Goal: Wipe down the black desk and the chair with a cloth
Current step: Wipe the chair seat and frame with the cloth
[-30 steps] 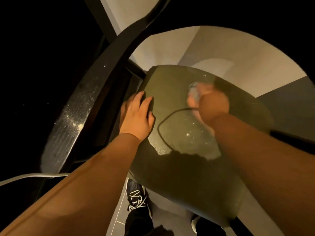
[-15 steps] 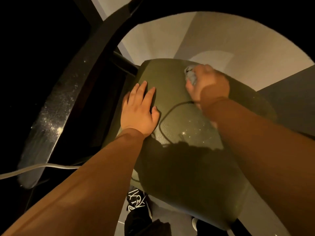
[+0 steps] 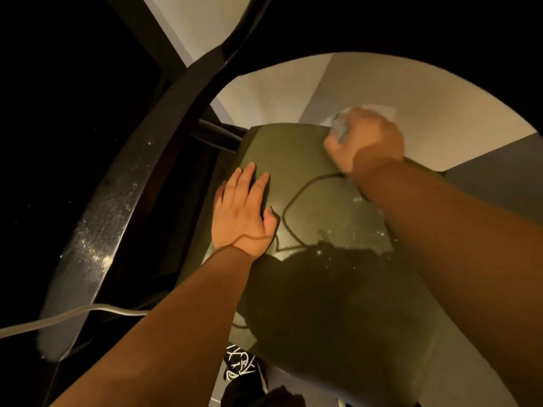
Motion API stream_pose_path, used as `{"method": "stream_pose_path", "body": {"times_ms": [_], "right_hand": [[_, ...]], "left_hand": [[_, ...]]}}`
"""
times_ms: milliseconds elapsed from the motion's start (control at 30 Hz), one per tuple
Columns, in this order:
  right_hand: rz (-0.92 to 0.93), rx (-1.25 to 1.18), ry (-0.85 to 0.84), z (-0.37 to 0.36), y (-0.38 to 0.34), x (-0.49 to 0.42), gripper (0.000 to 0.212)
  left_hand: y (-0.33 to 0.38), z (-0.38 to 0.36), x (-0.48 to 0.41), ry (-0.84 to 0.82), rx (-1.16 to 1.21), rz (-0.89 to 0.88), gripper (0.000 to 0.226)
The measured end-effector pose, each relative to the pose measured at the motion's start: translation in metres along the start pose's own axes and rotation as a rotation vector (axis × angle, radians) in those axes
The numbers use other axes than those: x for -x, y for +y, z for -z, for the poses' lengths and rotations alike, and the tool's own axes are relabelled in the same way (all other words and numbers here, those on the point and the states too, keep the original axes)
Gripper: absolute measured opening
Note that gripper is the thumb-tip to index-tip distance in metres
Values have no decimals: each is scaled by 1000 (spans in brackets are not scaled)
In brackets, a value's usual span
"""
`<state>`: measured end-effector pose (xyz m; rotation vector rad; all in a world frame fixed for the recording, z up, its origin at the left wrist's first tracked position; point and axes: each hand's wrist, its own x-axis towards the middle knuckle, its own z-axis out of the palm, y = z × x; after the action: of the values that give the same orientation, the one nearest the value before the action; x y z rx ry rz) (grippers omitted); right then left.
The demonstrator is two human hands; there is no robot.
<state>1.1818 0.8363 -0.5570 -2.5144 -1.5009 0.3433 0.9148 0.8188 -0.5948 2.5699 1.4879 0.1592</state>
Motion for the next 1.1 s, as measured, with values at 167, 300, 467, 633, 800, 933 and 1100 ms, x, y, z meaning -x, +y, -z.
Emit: {"method": "stream_pose_path", "body": {"times_ms": [167, 300, 467, 633, 800, 933, 1100], "right_hand": [[435, -1, -137, -17, -21, 29, 38], [331, 9, -61, -13, -24, -9, 33], [-53, 0, -77, -4, 0, -21, 27], [-139, 179, -25, 4, 34, 5, 29], [16, -20, -94, -8, -30, -2, 29], [85, -32, -134, -8, -17, 18, 33], [-208, 11, 57, 10, 45, 65, 33]], "left_hand": [[-1, -1, 0, 7, 3, 3, 67], [-2, -2, 0, 14, -1, 7, 67], [-2, -1, 0, -13, 6, 7, 67], [-2, -1, 0, -28, -5, 17, 67], [-4, -1, 0, -13, 13, 3, 67], [-4, -1, 0, -19, 16, -1, 66], [-5, -2, 0, -8, 36, -4, 65]]}}
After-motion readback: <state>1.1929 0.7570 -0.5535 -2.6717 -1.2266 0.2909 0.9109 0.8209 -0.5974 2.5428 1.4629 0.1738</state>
